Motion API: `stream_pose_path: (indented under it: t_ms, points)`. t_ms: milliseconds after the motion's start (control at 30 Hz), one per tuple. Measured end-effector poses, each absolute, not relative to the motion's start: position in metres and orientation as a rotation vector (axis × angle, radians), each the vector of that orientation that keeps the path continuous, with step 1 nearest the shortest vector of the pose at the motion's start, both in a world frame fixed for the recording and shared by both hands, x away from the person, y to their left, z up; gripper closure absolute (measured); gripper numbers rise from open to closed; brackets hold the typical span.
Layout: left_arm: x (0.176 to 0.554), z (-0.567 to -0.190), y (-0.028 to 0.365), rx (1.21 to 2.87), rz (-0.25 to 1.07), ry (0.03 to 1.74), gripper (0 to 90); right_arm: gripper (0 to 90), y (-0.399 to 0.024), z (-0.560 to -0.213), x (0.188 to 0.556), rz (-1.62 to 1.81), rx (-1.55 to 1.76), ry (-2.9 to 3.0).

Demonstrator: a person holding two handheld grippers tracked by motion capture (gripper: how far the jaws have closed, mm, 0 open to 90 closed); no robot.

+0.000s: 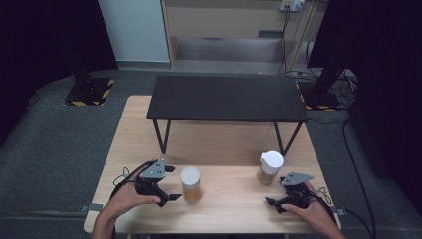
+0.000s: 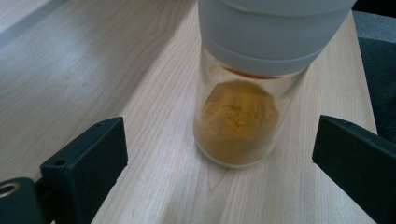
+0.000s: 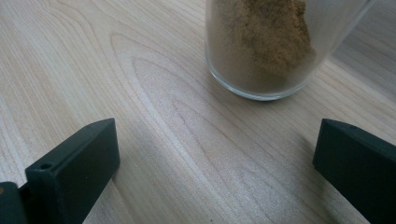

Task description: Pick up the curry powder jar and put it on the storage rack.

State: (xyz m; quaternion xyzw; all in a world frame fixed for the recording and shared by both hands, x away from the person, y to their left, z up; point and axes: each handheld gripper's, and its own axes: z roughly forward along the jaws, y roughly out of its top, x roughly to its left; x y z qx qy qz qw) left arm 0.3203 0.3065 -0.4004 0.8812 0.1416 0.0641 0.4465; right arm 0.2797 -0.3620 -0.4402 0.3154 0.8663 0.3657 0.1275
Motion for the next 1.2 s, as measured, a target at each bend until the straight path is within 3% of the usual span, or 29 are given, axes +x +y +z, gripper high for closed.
stream_pose_path:
  t_ms: [1200]
  points:
    - [0.321, -0.400, 0.290, 2.118, 0.136, 0.293, 1.6, 1.3, -0.362, -0.440, 0.280, 1.064, 0.917, 2.521]
